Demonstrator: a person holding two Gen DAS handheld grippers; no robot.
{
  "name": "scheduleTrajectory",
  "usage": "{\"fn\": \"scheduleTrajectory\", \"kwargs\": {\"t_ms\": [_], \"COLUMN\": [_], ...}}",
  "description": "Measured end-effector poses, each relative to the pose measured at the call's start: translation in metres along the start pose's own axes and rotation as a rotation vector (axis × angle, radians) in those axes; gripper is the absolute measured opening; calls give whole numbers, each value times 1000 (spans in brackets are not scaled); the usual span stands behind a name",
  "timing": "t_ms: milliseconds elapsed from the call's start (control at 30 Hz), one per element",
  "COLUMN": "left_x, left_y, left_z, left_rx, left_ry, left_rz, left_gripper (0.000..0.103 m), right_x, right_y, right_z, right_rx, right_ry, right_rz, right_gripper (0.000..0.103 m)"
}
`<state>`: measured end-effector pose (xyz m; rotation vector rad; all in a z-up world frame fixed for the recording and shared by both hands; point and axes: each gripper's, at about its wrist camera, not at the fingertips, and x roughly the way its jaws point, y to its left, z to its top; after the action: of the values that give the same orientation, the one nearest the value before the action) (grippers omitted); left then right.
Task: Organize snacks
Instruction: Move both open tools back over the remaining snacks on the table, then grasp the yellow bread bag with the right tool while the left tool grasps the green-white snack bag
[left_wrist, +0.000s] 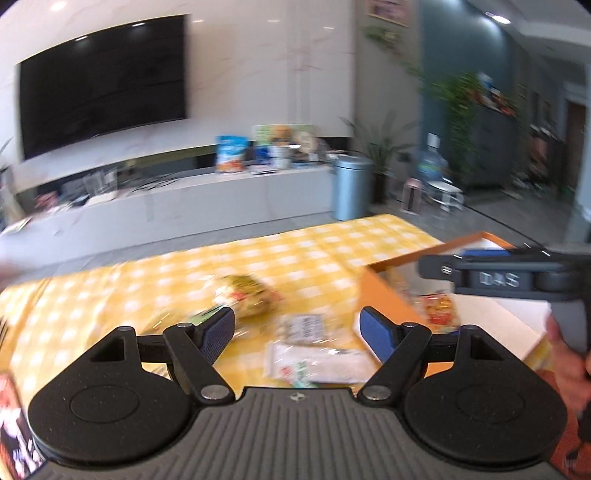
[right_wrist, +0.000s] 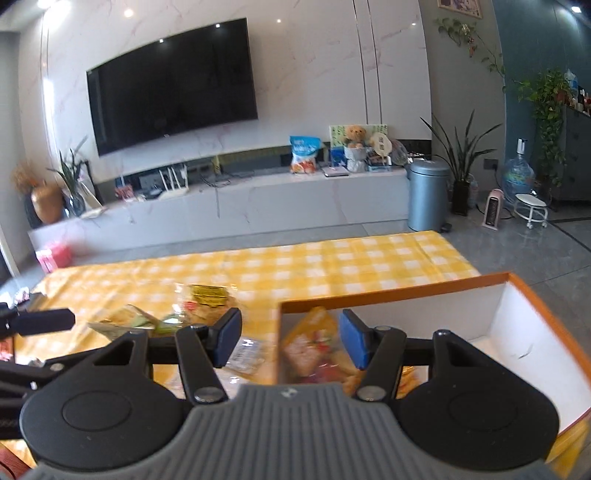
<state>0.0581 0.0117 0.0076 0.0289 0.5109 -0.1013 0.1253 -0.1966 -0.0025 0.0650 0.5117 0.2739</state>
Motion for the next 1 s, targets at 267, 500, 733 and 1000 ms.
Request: {"fn": "scheduleTrajectory", "kwargs": {"t_ms": [267,500,733,1000], "left_x": [-6,4,30,70], "left_y": [37,50,61,70], "left_z": [-32,-37,-32,-23], "left_rx": [-38,-13,112,240], "left_ry": [44,40,43,53], "left_rz": [86,128,183,192], "left_gripper": [90,91,97,100], "right_x": [7,26,51,94], "right_y": [41,62,72,87], "right_z": [-38,-45,-42,-24], "right_rx": [-32,-79,-99,-122], "right_ry": [-10,44,95,134], "right_rz": [37,79,96,91], "right_gripper": [58,58,58,64]}}
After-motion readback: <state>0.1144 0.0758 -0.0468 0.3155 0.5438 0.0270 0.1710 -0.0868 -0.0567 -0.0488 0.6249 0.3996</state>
